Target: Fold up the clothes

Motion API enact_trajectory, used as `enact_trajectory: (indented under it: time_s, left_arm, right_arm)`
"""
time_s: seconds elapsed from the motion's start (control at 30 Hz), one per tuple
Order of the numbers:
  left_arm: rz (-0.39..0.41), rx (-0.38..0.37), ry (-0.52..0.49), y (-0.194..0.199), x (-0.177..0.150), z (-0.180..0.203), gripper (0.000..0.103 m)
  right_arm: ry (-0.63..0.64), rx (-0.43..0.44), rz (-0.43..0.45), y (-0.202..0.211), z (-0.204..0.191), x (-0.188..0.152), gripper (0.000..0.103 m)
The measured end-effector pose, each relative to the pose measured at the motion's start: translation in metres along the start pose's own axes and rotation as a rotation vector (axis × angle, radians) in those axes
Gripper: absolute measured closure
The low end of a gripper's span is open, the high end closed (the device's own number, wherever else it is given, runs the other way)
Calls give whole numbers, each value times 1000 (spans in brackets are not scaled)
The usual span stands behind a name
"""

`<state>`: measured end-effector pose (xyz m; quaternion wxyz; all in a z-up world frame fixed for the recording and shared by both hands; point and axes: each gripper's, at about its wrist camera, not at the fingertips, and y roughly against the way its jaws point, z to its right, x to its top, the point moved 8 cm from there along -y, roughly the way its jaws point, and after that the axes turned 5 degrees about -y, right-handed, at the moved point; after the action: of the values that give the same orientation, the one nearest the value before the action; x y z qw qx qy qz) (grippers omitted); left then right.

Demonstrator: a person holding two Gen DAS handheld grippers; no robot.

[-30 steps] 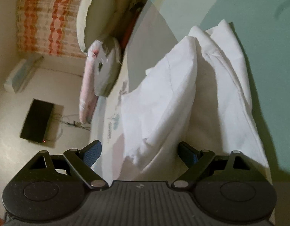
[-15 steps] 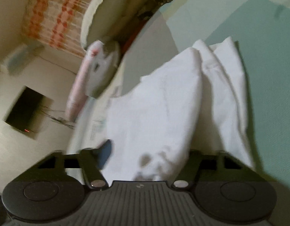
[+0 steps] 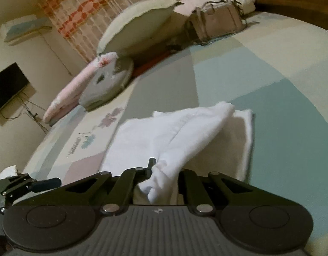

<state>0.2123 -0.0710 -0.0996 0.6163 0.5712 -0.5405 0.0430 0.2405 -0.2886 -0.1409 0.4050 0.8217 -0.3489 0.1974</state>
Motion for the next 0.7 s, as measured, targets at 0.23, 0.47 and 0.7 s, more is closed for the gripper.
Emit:
enact_trajectory:
  time_s: [0.23,0.47,0.7]
  left_arm:
    - [-10,-12,-1,-7,-2,1,41]
    - [-15,-23,2,-9,-3,3,41]
    - [-30,-49,-6,-12,-7,9,40]
  right_arm:
    - [-79,-41,-51,-7,36,-17,91]
    - [-14,-59,-45,-8,28,-3,91]
    - [-123,-20,-78,2,48,-13,74]
